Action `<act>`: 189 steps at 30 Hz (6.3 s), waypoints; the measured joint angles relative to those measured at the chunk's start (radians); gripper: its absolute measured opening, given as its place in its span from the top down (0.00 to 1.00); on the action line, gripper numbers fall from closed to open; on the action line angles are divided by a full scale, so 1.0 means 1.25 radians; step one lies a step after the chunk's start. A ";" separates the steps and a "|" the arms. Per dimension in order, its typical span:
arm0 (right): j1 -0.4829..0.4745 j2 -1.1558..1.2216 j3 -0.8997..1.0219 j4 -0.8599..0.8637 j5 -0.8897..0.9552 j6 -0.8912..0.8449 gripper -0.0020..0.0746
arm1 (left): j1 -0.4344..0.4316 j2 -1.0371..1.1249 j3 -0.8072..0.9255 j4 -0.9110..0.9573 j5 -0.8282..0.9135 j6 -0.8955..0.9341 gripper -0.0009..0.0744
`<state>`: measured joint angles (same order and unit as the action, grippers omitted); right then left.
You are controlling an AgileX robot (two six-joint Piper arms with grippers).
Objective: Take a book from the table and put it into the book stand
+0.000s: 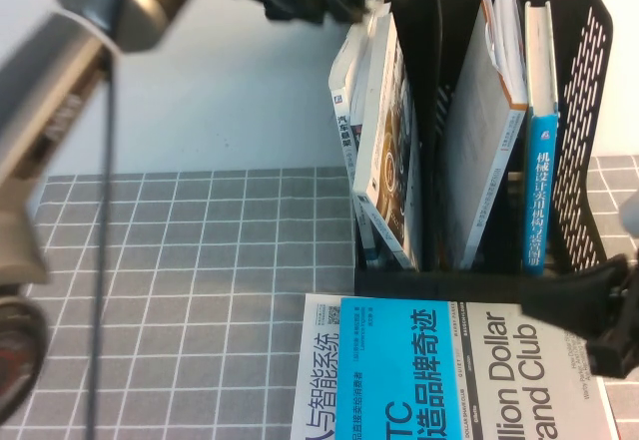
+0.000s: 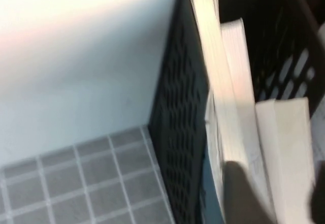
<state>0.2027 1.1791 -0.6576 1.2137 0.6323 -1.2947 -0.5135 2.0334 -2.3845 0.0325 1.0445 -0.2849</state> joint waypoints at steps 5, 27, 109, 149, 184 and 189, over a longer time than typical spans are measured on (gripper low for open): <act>0.002 0.093 0.000 0.176 0.105 -0.177 0.98 | 0.005 -0.118 0.000 0.049 -0.007 0.032 0.93; 0.207 0.533 -0.386 0.257 -0.095 -0.357 0.98 | 0.005 -0.494 0.245 -0.071 0.011 0.196 0.99; 0.281 0.219 -0.500 -0.753 0.463 0.486 0.98 | 0.005 -1.272 1.318 -0.404 -0.423 0.488 0.99; 0.281 -0.716 0.247 -1.111 0.043 1.220 0.98 | 0.005 -1.272 1.319 -0.356 -0.514 0.490 0.99; 0.281 -0.716 0.247 -1.106 0.043 1.220 0.98 | 0.411 -1.619 1.925 -0.115 -0.689 0.241 0.99; 0.281 -0.716 0.247 -1.105 0.042 1.220 0.98 | 0.411 -1.633 1.924 -0.110 -0.594 0.210 0.99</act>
<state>0.5541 0.2840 -0.3485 -0.1677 0.6842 0.2306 0.0005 -0.0083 0.0200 -0.1044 0.3017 -0.0218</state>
